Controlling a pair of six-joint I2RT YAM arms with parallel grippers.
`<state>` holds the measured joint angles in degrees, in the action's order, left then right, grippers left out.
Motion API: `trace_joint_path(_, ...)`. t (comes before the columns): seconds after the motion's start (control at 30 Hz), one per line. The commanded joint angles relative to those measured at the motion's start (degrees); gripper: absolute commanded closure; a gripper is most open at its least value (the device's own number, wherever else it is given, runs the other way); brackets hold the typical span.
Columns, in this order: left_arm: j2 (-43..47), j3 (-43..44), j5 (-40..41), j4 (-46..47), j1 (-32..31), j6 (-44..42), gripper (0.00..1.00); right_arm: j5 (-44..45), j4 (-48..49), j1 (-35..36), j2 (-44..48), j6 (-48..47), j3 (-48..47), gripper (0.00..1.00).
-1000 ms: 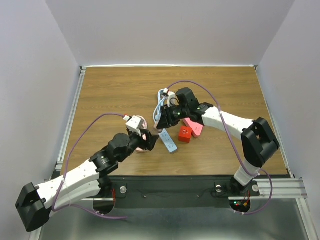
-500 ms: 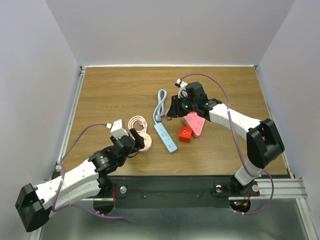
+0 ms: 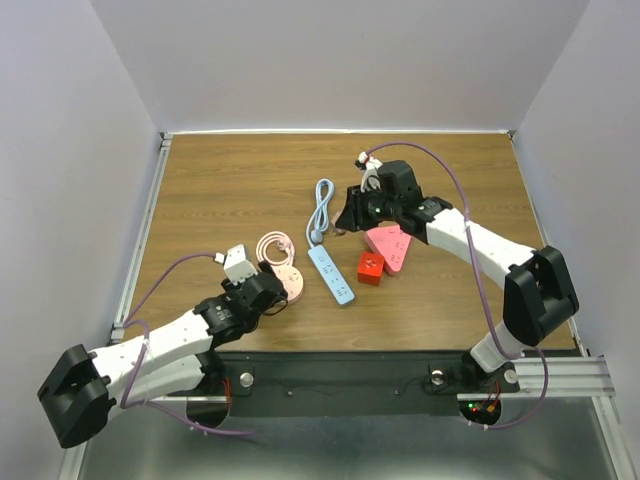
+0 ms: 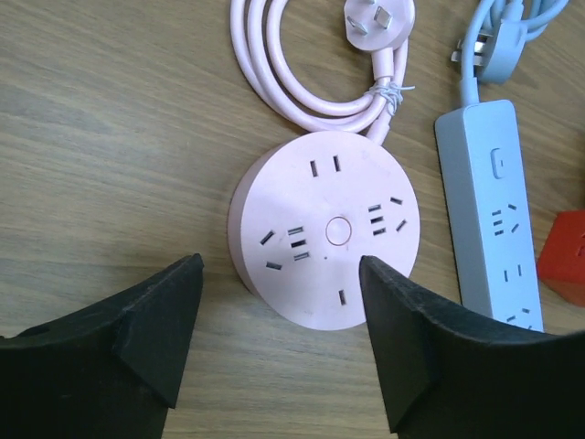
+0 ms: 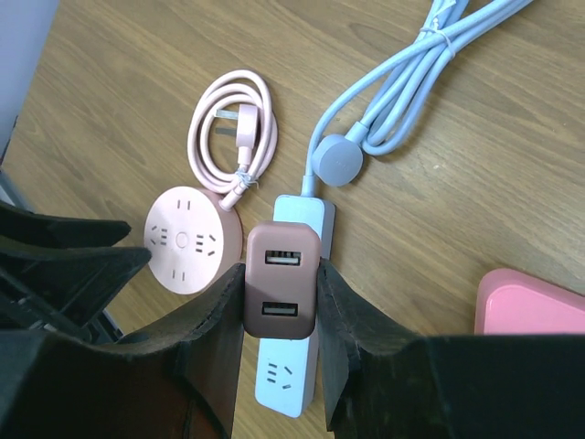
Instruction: Insert the plug
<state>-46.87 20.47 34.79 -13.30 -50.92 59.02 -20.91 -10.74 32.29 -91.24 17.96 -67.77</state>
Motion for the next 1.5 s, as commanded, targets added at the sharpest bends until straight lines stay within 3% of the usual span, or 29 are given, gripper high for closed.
trace_joint_path(0.0, -2.61, 0.27, 2.31, 4.59, 0.72, -1.62, 0.24, 0.43, 1.16, -0.21, 3.96, -0.11, 0.09, 1.00)
trace_joint_path(0.33, -7.70, -1.05, -5.77, 12.95, 8.37, -8.57, 0.33, 0.08, 1.07, -0.21, 6.16, 0.41, 0.80, 0.99)
trace_joint_path(0.77, -14.55, -0.35, -11.49, 17.95, 10.04, -11.29, 0.37, 1.04, 1.07, -0.30, 7.39, 0.50, 1.15, 0.99)
trace_joint_path(0.97, -22.37, 3.61, -15.53, 20.41, 10.31, -15.33, 0.55, 1.66, 0.99, -0.30, 8.27, 0.24, 1.23, 1.00)
trace_joint_path(1.13, -25.81, 5.72, -18.70, 22.88, 10.31, -18.15, 0.61, 1.57, 1.07, -0.30, 8.45, -0.46, 1.67, 0.99)
trace_joint_path(1.37, -31.88, 9.32, -22.83, 25.17, 10.22, -20.88, 0.65, 0.78, 0.99, -0.04, 5.64, -0.55, 1.50, 1.00)
trace_joint_path(1.47, -30.30, 8.80, -22.66, 25.78, 10.31, -21.06, 0.61, 7.33, 1.07, 3.89, 4.76, -1.42, 0.89, 1.00)
